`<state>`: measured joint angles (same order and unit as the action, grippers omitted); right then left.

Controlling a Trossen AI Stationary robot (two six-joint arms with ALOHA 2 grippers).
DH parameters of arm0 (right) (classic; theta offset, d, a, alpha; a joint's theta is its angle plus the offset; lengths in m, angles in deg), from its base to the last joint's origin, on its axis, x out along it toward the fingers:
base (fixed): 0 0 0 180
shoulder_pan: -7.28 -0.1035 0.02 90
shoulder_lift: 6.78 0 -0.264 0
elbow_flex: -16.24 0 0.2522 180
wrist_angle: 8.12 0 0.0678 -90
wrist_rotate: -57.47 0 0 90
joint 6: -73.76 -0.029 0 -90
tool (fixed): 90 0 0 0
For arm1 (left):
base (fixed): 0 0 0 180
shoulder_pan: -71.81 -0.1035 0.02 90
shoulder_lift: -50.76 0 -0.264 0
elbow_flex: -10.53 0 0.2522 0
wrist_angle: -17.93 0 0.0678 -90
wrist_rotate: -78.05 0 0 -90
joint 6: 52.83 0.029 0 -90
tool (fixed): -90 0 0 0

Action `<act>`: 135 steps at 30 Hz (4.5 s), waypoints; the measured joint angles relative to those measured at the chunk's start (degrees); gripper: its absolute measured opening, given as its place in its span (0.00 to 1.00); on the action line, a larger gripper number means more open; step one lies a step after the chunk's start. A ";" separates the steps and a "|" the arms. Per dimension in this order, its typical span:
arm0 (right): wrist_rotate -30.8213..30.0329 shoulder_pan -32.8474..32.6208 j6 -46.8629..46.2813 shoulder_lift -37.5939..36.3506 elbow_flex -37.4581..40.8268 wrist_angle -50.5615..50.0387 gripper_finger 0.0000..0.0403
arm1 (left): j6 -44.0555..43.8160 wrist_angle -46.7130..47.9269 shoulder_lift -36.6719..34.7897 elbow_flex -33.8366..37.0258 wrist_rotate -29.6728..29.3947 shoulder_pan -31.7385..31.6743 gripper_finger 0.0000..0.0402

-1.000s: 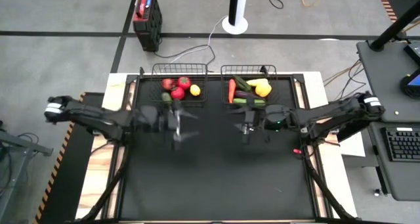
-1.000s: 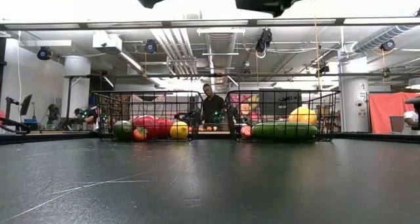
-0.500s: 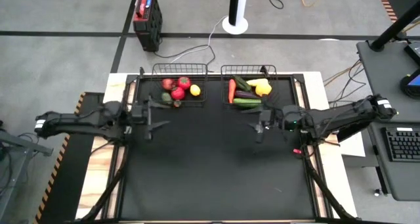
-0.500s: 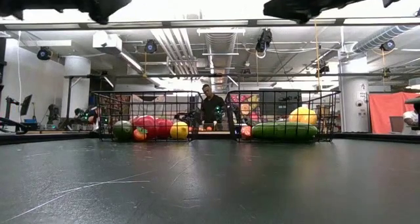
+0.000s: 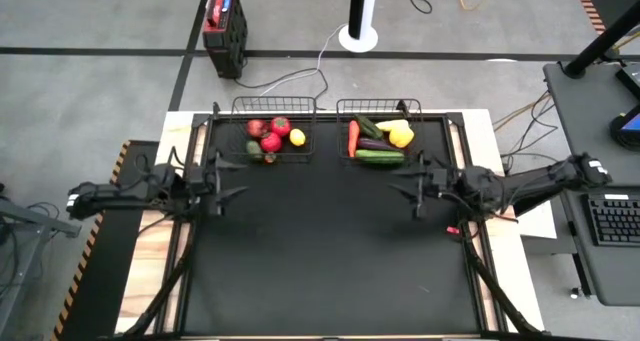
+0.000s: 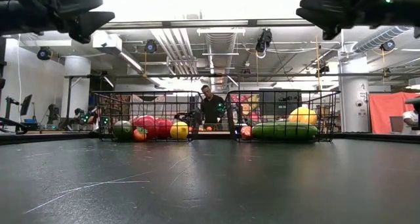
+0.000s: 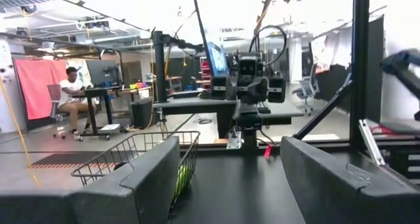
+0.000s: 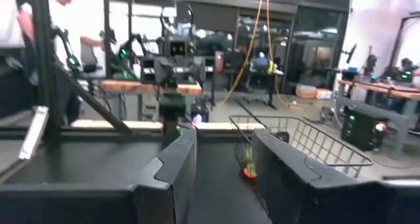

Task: Sort produce into baskets
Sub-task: Return to Home Position

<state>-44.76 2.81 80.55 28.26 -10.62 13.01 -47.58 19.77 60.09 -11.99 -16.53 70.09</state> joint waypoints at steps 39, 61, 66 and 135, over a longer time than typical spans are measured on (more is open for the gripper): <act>4.24 0.00 -0.72 -20.64 12.41 -11.67 0.16 | -3.05 5.69 -7.76 8.20 -8.39 -0.17 0.62; 4.24 0.00 -0.76 -20.64 12.48 -11.95 0.18 | -3.03 5.33 -5.26 7.72 -8.39 -0.17 0.62; 4.22 0.00 -0.77 -20.64 12.48 -11.97 0.17 | -3.03 5.34 -4.81 7.67 -8.39 -0.17 0.62; 4.24 0.00 -0.77 -20.64 12.50 -11.95 0.22 | -3.02 5.33 -3.39 7.61 -8.37 -0.15 0.62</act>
<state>-40.52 2.81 79.78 7.62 1.88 1.05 -50.60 25.10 56.70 -4.38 -24.90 69.94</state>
